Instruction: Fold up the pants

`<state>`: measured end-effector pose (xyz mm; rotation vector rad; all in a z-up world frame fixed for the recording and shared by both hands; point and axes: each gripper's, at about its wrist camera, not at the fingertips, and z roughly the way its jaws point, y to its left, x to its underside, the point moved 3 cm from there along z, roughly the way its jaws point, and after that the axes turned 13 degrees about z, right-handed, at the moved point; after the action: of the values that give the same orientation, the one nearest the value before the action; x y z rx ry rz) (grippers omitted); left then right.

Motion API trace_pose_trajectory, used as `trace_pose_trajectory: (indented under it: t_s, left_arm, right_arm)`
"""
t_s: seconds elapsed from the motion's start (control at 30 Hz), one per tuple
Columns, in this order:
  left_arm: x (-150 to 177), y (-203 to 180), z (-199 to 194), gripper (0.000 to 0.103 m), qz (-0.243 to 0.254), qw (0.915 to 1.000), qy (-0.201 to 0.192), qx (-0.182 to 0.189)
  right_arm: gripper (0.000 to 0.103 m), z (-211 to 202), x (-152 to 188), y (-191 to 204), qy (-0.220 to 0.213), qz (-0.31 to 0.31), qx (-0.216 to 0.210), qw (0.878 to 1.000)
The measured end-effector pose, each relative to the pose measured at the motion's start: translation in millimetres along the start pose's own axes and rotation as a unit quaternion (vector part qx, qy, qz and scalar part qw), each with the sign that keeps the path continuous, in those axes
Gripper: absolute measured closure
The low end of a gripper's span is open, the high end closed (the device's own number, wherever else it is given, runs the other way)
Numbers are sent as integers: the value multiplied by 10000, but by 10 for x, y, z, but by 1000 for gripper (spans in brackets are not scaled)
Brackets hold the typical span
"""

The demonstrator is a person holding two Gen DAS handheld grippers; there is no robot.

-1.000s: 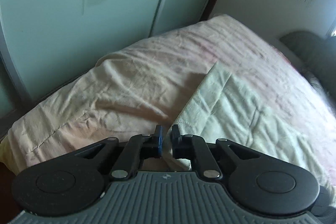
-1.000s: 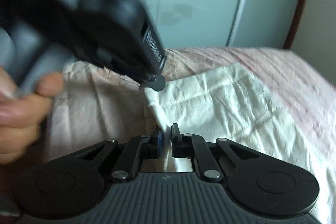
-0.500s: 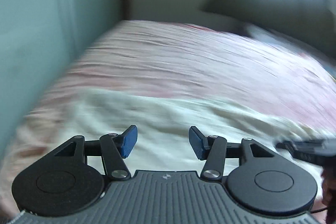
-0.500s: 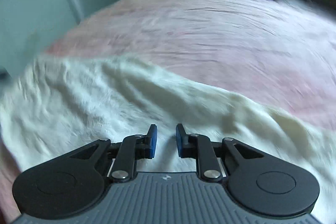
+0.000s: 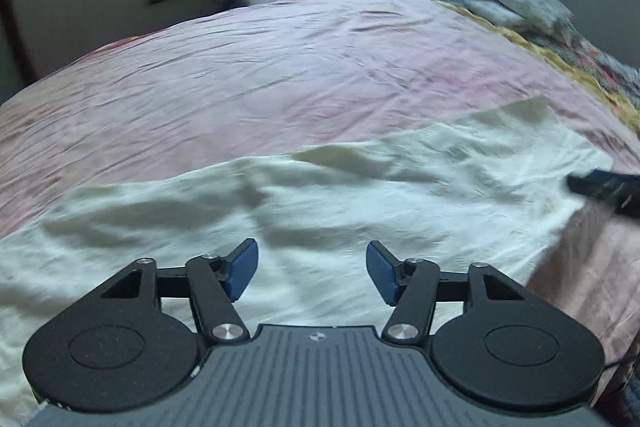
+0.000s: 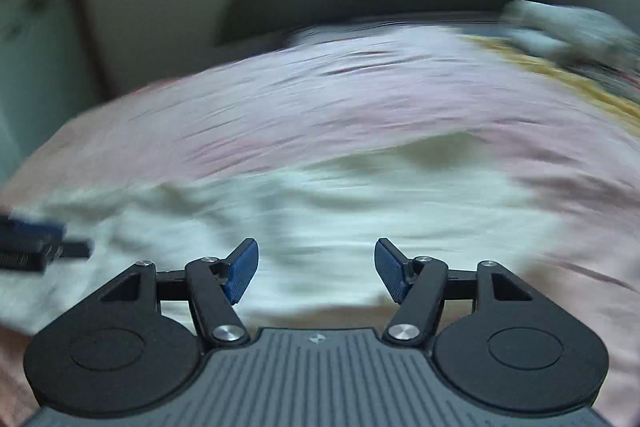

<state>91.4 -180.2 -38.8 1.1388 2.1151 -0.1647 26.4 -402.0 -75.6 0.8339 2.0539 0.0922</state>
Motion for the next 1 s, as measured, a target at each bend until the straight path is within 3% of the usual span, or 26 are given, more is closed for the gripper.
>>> trace_pose_trajectory:
  t_s: [0.07, 0.13, 0.23, 0.37, 0.5, 0.57, 0.6, 0.63, 0.67, 0.7, 0.77, 0.83, 0.87, 0.93, 0.97, 1.0]
  left_arm:
    - [9, -147, 156, 38, 238, 9995, 186, 52]
    - [24, -234, 283, 38, 361, 9986, 368, 66]
    - [-31, -279, 260, 38, 409, 9988, 273, 52]
    - [-211, -241, 208, 37, 316, 9994, 104, 74]
    - [-396, -143, 257, 37, -148, 9991, 94, 398]
    - [-467, -81, 332, 35, -509, 9960, 101, 722]
    - [-496, -47, 381, 35, -702, 9935, 136, 885]
    - [-517, -25, 428, 35, -892, 9906, 186, 1017]
    - [-539, 2, 470, 35, -1087, 9867, 226, 1185]
    - [-565, 28, 502, 35, -1309, 9806, 224, 1440]
    - [-620, 49, 534, 34, -1750, 9624, 118, 2073]
    - [-689, 41, 552, 28, -2223, 9342, -52, 2789]
    - [-722, 29, 556, 25, -2441, 9196, -154, 3074]
    - [-789, 6, 566, 9, -2814, 8921, -358, 3517]
    - [-823, -7, 574, 6, -2931, 8830, -457, 3639]
    - [-861, -20, 591, 3, -2965, 8794, -521, 3687]
  right_arm:
    - [39, -89, -74, -383, -59, 532, 340, 9980]
    - [39, -70, -49, -727, 111, 1120, 420, 9928]
    - [38, 68, 51, -961, 353, 1916, 105, 9808]
    - [37, 170, 30, -1024, 55, 2454, -306, 9689]
    - [38, 330, -25, -1210, -318, 3286, -675, 9415]
    - [52, 384, -43, -1288, -400, 3612, -729, 9288]
    - [71, 407, -44, -1342, -374, 3744, -638, 9243]
    - [80, 432, -39, -1375, -335, 3883, -612, 9189]
    - [83, 436, -37, -1378, -331, 3961, -665, 9152]
    - [83, 406, -67, -1320, -370, 3800, -601, 9223]
    - [84, 251, -189, -996, -610, 2693, -273, 9607]
    - [85, 105, -271, -494, -865, 1218, -19, 9888]
    - [85, 41, -270, -219, -945, 484, 38, 9943]
    - [85, -13, -175, 287, -999, -810, 49, 9917]
    - [85, -25, -90, 506, -1011, -1349, 13, 9857]
    - [85, -41, 3, 687, -1003, -1779, -46, 9789]
